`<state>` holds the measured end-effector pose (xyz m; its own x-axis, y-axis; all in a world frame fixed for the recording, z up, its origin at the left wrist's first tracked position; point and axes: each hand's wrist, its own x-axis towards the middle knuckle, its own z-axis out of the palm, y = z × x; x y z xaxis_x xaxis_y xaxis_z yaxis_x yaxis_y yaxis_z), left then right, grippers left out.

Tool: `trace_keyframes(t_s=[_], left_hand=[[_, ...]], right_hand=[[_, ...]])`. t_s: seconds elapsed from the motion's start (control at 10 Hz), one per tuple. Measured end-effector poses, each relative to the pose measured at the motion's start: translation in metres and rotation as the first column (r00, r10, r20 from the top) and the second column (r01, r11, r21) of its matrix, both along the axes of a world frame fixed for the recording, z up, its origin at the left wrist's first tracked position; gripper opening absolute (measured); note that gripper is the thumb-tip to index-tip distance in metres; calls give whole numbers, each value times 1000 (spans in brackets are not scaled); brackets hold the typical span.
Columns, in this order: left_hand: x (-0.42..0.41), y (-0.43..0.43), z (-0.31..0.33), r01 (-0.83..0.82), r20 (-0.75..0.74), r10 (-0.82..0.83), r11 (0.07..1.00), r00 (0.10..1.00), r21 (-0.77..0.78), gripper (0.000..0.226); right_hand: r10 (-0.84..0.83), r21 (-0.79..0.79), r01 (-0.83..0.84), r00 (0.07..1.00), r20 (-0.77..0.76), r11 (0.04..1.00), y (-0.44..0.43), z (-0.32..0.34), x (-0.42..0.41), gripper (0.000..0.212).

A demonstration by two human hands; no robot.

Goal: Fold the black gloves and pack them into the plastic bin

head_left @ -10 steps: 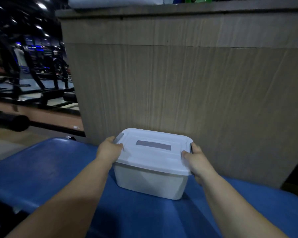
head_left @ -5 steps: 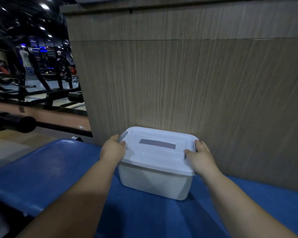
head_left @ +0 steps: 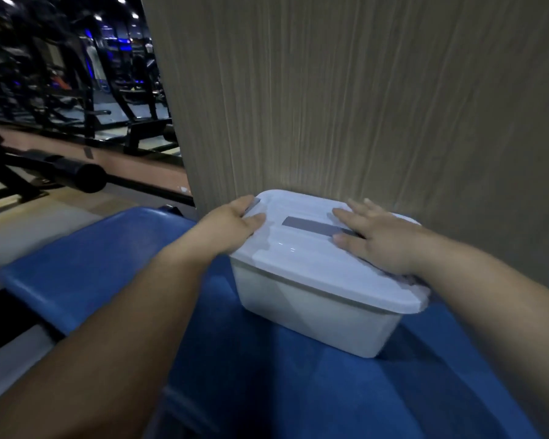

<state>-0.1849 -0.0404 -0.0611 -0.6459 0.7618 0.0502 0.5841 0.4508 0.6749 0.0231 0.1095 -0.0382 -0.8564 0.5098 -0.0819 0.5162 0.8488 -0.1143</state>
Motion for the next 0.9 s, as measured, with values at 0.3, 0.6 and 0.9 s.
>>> trace_keyframes(t_s=[0.3, 0.6, 0.9], left_hand=[[-19, 20, 4, 113, -157, -182, 922, 971, -371, 86], [-15, 18, 15, 108, 3, -118, 905, 993, -411, 71], [-11, 27, 46, 123, 40, -120, 850, 992, -513, 77]], right_hand=[[356, -39, -354, 927, 120, 935, 42, 2, -29, 95], [338, -130, -325, 937, 87, 937, 42, 6, -32, 93], [185, -243, -136, 964, 193, 961, 29, 45, -68, 79]])
